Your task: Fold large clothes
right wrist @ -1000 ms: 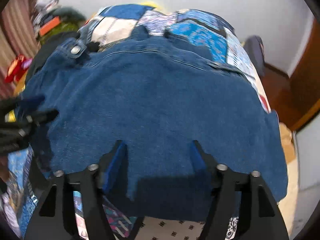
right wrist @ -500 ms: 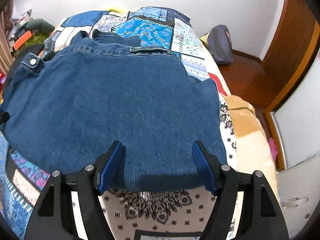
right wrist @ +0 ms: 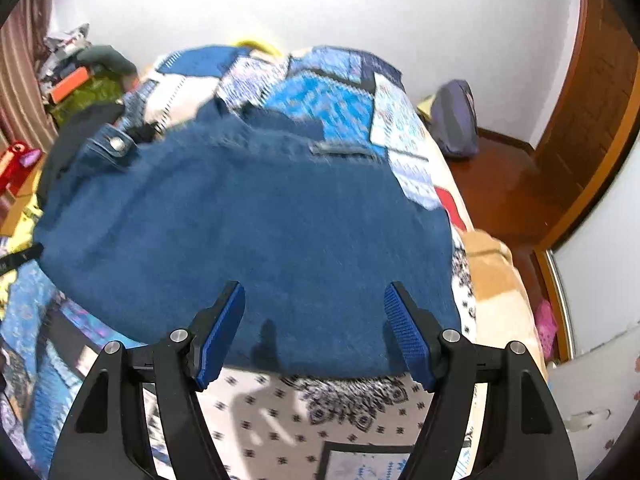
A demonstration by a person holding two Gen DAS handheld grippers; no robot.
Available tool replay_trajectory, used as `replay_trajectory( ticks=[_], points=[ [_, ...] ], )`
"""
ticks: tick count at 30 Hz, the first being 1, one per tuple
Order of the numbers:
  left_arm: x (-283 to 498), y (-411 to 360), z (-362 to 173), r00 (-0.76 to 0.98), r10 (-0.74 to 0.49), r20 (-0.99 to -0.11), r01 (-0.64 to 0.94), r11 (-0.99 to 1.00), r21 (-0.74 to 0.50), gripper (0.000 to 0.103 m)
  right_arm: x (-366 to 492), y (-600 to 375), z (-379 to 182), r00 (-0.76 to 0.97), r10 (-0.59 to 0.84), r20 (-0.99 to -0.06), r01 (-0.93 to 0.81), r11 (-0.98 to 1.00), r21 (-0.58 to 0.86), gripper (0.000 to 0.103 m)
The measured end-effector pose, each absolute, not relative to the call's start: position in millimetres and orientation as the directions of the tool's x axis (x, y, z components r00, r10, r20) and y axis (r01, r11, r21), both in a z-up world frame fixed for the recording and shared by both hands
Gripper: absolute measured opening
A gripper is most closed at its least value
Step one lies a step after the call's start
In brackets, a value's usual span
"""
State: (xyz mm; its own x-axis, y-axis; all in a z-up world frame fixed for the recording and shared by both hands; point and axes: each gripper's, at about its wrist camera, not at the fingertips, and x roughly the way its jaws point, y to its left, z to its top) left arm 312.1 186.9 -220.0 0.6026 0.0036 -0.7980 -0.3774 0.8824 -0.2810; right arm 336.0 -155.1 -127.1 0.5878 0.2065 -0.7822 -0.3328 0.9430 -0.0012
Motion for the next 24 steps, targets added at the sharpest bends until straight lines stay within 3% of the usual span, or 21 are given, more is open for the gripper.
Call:
replay_trajectory(
  ticks=[5,8,14,19,20,24],
  points=[
    [319,171,-229,0.610,-0.189,-0.770,-0.302,0.842,-0.446,0.077,340,-137,-127,0.579,0.252,-0.775,-0.364,0.931,0.031,0.069],
    [329,169,-246,0.594,-0.224,-0.772,-0.328,0.809,-0.488,0.077,342,-127,-140,0.540,0.269,-0.798,-0.379,0.924,0.055,0.069],
    [342,181,-266,0.658,-0.302,-0.690,-0.375,0.664,-0.647,0.077,344,-116,-165,0.459,0.295,-0.838,-0.399,0.911,0.102,0.069],
    [356,194,-271,0.731,-0.295,-0.616,-0.387,0.563,-0.730,0.077,347,-113,-173,0.433,0.289,-0.854,-0.401,0.910,0.104,0.069],
    [358,196,-271,0.738,-0.289,-0.610,-0.394,0.549,-0.737,0.075,346,-114,-172,0.433,0.288,-0.854,-0.401,0.910,0.104,0.069],
    [365,192,-254,0.735,-0.130,-0.665,-0.480,0.593,-0.646,0.039,346,-114,-169,0.427,0.281,-0.860,-0.389,0.915,0.105,0.069]
  ],
)
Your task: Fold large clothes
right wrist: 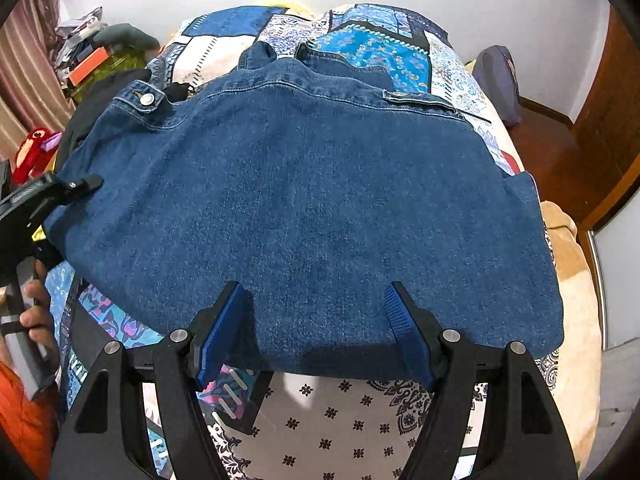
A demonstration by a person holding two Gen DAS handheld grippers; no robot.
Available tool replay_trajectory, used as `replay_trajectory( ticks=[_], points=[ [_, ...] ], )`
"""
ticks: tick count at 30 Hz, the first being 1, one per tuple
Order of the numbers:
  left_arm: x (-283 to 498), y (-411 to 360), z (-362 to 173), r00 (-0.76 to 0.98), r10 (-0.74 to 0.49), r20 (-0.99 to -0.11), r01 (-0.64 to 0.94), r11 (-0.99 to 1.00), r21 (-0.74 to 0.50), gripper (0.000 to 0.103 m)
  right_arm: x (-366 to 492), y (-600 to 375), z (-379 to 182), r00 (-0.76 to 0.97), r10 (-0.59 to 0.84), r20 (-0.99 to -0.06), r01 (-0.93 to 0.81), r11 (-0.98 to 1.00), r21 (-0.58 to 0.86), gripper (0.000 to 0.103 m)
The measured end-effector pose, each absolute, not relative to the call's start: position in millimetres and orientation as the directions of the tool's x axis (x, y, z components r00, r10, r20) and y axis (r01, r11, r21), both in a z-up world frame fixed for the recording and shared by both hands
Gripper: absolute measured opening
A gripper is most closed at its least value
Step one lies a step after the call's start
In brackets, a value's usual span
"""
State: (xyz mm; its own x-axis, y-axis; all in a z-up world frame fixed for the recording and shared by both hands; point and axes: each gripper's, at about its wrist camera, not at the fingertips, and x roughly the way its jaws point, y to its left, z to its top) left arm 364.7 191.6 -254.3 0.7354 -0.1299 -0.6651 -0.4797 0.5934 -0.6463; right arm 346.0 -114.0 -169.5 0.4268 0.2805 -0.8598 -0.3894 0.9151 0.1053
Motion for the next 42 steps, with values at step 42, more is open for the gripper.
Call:
replay_trajectory(
  ticks=[42],
  points=[
    [382,26,-66,0.867,-0.180,-0.465,0.011,0.939,-0.343,0.014,341,-130,-124,0.397,0.408,-0.822,-0.397,0.884,0.247,0.070]
  ],
)
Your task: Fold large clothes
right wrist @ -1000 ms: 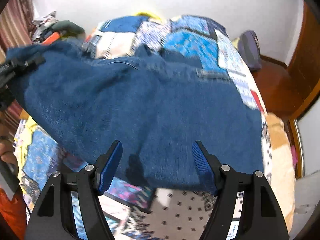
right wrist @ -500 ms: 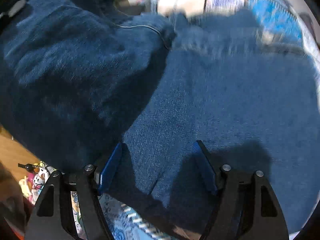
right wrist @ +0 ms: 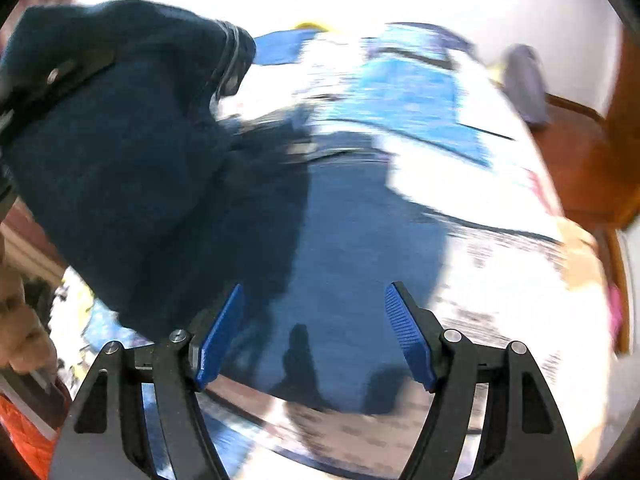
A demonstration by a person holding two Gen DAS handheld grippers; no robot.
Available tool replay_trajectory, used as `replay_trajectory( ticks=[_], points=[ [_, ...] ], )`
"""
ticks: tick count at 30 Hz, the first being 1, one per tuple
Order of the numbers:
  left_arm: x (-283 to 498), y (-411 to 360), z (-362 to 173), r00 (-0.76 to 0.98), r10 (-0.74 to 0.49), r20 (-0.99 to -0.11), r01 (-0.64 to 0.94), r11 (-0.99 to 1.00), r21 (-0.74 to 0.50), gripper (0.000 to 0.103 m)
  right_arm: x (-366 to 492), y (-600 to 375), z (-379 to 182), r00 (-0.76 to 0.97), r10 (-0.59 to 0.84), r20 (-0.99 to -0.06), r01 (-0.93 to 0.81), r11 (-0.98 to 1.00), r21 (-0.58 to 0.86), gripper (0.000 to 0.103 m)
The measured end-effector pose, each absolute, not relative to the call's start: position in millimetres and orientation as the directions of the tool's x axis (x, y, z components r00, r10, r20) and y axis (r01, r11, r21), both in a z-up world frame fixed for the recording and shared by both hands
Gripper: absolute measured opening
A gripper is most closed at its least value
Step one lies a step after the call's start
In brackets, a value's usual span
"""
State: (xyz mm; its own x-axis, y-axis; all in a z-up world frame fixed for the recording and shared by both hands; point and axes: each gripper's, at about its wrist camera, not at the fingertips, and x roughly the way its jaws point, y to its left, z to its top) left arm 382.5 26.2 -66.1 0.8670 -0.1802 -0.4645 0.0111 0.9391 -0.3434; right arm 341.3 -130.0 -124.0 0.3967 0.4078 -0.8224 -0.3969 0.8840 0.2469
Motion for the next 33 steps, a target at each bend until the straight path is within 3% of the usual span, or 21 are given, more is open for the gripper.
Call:
replay_trajectory(
  ticks=[6,10,13,17,22,25,29,33],
  points=[
    [403,-52,-146,0.645,-0.367,-0.670,0.158,0.922,-0.353,0.015,346,-212,-129,0.452,0.226,-0.863,-0.235,0.963,0.129,0.070],
    [394,-69,-188,0.542,-0.358,-0.761,0.189,0.934,-0.305,0.018,336,-228,-129,0.446,0.202,-0.872,-0.210,0.971,0.118,0.070],
    [379,-73,-183,0.547,-0.325,-0.771,0.242,0.944,-0.226,0.025,329,-230,-124,0.452,0.210,-0.867,-0.225,0.967,0.117,0.070],
    [359,-73,-166,0.538,-0.282,-0.794,0.295,0.946,-0.136,0.063,318,-231,-114,0.483,0.236,-0.843,-0.252,0.960,0.125,0.070],
    [325,-50,-126,0.645,-0.241,-0.725,0.331,0.944,-0.019,0.071,308,-216,-93,0.520,0.304,-0.798,-0.310,0.938,0.156,0.070],
    [318,-22,-110,0.708,-0.191,-0.680,0.272,0.962,0.013,0.090,307,-197,-82,0.535,0.351,-0.768,-0.354,0.919,0.174,0.070],
    [324,19,-106,0.738,-0.106,-0.666,0.178,0.983,0.041,0.092,309,-168,-81,0.531,0.398,-0.748,-0.408,0.894,0.186,0.070],
    [336,56,-129,0.696,-0.042,-0.717,0.084,0.996,0.023,0.092,315,-141,-99,0.490,0.414,-0.767,-0.442,0.877,0.191,0.070]
  ],
)
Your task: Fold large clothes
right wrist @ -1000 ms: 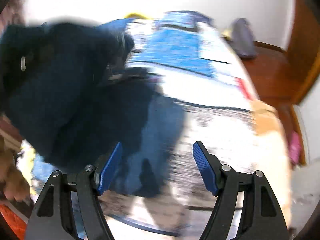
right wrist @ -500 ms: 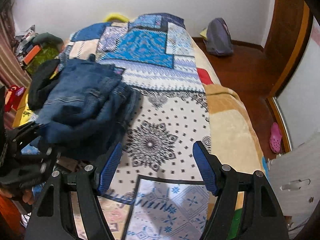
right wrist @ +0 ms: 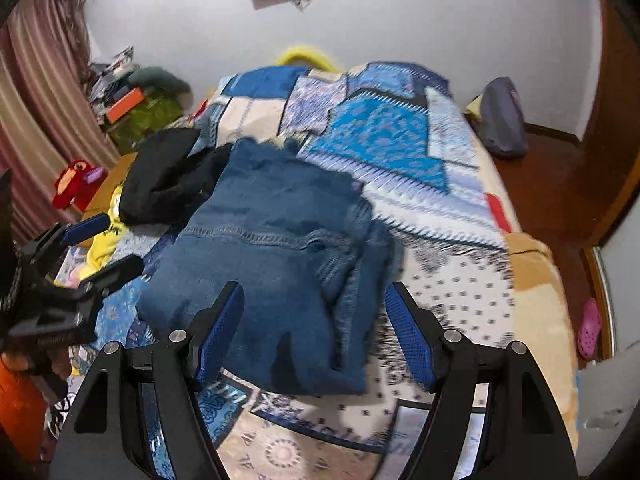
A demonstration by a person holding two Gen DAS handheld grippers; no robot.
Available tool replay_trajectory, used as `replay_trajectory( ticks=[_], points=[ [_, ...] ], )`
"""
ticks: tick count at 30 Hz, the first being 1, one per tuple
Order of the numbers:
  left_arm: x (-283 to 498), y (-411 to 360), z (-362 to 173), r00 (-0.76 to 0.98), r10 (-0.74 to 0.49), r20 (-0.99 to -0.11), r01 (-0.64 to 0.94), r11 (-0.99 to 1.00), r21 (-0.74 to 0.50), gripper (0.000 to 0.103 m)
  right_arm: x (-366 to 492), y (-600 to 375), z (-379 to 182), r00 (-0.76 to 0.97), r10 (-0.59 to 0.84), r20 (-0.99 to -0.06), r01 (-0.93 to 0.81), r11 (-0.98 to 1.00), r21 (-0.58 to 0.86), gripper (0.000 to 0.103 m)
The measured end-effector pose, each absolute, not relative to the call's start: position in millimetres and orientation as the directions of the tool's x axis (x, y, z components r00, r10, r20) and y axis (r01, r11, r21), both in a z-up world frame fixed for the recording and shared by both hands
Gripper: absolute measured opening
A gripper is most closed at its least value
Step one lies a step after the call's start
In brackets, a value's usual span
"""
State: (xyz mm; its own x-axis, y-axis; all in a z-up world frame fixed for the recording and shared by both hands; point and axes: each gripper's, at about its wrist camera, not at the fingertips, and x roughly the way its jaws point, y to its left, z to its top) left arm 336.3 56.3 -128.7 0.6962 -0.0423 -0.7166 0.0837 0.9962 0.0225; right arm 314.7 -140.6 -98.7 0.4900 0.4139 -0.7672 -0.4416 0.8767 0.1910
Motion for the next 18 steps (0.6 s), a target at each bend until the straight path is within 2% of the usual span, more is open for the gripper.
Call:
replay_trajectory(
  ticks=[5,8,11,18],
  points=[
    [342,79,-180,0.581,-0.055,-0.812,0.047,0.998,-0.033,0.093,321,-137,-137,0.443,0.340,-0.830,-0.421,0.896,0.142,0.070],
    [337,85,-201,0.571,-0.107,-0.814,0.043,0.994,-0.100,0.093,323,-155,-164,0.378,0.367,-0.850,-0.402,0.892,0.207,0.070],
    [331,86,-209,0.576,-0.137,-0.806,0.021,0.988,-0.153,0.093,322,-168,-175,0.359,0.404,-0.841,-0.383,0.886,0.262,0.075],
    [314,85,-205,0.585,-0.123,-0.801,0.024,0.991,-0.134,0.093,306,-167,-166,0.404,0.365,-0.839,-0.398,0.896,0.198,0.076]
  ],
)
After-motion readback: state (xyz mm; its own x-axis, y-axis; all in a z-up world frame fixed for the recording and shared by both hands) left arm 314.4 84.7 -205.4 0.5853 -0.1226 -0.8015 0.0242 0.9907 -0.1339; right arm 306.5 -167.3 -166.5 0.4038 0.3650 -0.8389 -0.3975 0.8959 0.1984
